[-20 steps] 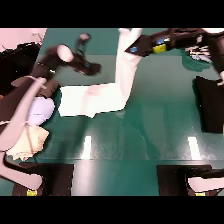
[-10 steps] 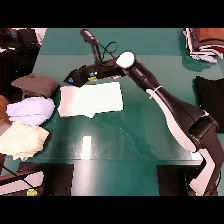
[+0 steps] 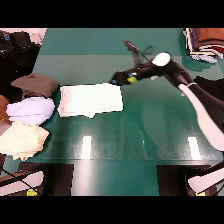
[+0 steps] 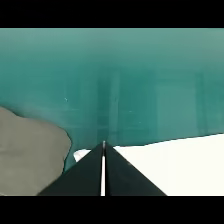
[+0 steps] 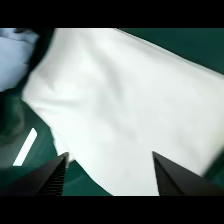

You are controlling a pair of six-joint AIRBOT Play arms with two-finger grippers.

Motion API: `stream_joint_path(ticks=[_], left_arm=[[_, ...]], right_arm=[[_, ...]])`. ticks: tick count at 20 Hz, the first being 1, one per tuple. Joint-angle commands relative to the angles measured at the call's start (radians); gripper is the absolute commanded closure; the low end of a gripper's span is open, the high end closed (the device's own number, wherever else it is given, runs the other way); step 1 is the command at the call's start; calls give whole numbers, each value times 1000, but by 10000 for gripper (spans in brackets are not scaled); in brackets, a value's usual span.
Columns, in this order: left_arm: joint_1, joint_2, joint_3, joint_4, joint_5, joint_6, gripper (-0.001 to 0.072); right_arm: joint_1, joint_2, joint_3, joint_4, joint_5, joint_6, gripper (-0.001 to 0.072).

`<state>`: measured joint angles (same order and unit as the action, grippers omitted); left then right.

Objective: Fold the shirts.

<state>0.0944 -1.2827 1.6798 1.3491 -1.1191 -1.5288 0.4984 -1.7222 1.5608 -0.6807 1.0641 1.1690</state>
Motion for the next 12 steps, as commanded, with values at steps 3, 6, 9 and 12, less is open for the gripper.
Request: stream_joint_path(ticks=[3,6,9,12], left_arm=[[-2,-2,0,-51,-5,3,680],[-2,-3,0,-53,-5,3,680],[-2,-3,0,-67,-18,3,680],[-2,-3,0,-86,-46,3,680]], right_arm=[[-174,8,-236,81,13,58,59],[-130,-98,-162,121,46,62,60],[-50,-220,-39,190,66,74,64],[33,-325,90,241,84,100,161]])
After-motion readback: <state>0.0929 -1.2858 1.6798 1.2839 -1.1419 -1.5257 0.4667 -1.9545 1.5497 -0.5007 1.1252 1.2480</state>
